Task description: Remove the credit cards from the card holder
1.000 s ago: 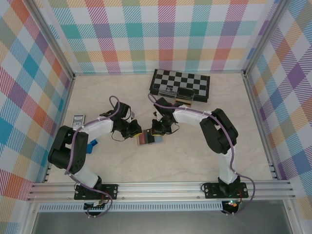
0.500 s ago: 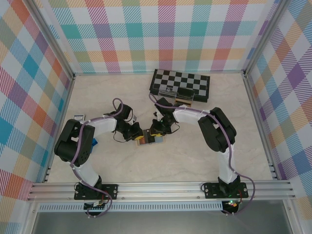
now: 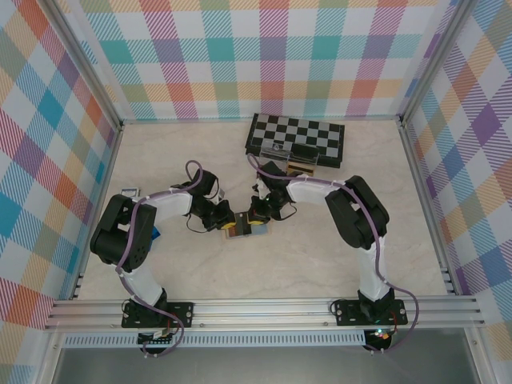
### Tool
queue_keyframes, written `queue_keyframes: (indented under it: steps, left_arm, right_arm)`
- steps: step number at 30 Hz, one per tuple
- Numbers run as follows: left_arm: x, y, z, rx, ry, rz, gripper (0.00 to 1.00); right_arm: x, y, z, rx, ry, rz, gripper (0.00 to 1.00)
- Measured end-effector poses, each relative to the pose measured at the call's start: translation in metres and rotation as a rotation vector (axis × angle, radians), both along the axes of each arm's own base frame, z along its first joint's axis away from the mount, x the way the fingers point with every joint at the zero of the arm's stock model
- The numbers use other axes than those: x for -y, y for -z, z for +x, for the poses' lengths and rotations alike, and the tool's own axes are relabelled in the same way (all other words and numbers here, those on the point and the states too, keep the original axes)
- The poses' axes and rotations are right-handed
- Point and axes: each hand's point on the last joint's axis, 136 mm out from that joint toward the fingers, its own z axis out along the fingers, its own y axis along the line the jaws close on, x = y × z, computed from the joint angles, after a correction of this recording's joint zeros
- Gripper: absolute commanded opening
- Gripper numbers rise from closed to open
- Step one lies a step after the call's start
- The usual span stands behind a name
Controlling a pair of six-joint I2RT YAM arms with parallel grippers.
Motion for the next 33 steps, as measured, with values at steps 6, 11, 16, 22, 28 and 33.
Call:
queue_keyframes:
  steps: [6, 11, 16, 22, 28, 33]
  left_arm:
    - [-0.001, -0.001, 0.001, -0.001, -0.003, 0.008, 0.14]
    - [0.0, -0.009, 0.001, 0.008, -0.014, -0.008, 0.26]
    - [0.007, -0.043, 0.011, 0.072, -0.046, -0.1, 0.58]
    - [0.016, -0.09, 0.022, 0.186, -0.072, -0.293, 0.83]
    - [0.032, -0.112, 0.02, 0.2, -0.05, -0.472, 0.85]
    - [0.042, -0.137, 0.024, 0.236, -0.028, -0.589, 0.71]
  right_arm:
    - [0.017, -0.015, 0.0, 0.052, 0.028, -0.023, 0.0]
    - [0.033, -0.038, -0.003, 0.104, 0.05, 0.005, 0.0]
    - [0.033, -0.066, -0.001, 0.147, 0.04, 0.116, 0.0]
    - [0.033, -0.1, 0.005, 0.167, 0.031, 0.299, 0.0]
    - [0.032, -0.129, 0.016, 0.17, 0.027, 0.456, 0.0]
    - [0.032, -0.145, 0.017, 0.155, 0.013, 0.546, 0.0]
